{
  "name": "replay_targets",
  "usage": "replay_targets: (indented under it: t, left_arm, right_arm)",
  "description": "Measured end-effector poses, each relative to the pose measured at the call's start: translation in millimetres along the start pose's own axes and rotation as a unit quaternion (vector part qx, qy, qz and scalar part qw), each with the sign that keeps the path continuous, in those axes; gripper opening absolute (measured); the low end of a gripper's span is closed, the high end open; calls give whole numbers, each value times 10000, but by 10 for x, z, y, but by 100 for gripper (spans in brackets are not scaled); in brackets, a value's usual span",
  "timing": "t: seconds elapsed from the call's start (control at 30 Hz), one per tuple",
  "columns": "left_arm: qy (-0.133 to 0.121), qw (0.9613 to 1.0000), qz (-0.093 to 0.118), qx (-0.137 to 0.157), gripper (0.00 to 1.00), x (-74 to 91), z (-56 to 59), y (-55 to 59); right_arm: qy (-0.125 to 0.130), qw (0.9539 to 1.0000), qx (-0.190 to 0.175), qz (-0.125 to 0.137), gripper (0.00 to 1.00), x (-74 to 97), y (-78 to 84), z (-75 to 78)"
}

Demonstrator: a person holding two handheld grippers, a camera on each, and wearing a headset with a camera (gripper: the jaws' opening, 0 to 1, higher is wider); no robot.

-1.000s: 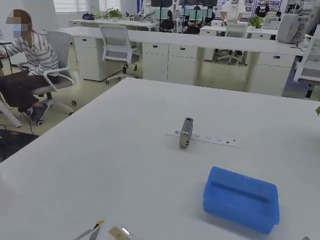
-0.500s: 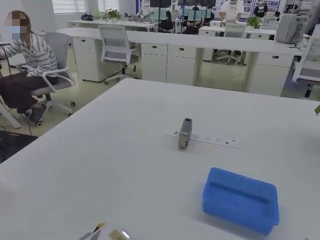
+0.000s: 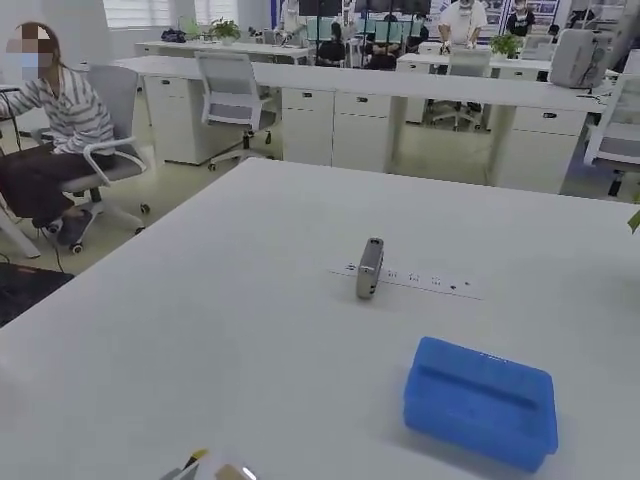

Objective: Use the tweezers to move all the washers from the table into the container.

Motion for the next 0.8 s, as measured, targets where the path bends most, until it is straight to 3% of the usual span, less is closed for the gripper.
replay_targets:
  t: [0.17, 0.5, 0.8]
  left_arm:
    - [-10, 10000, 35, 20, 82, 7, -4, -7]
    - [-22, 10000, 57, 27, 83, 13, -6, -9]
    - [-53, 9999, 96, 79, 83, 21, -21, -16]
  right_arm:
    - [-49, 9999, -33, -91, 2, -1, -15, -5]
    - [-135, 9998, -87, 154, 2, 53, -269, -6]
    - [-164, 9997, -11, 191, 2, 68, -406, 11]
Point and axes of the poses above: the centre of the closed fingertips' face, and the gripper's own axes: x roughly backward along the fingers, z roughly to its right, y roughly out of its underside, the point moved 5 cm from there along x, roughly backward along the fingers, and after that the axes turned 2 degrees about x, right-handed, at the moved point
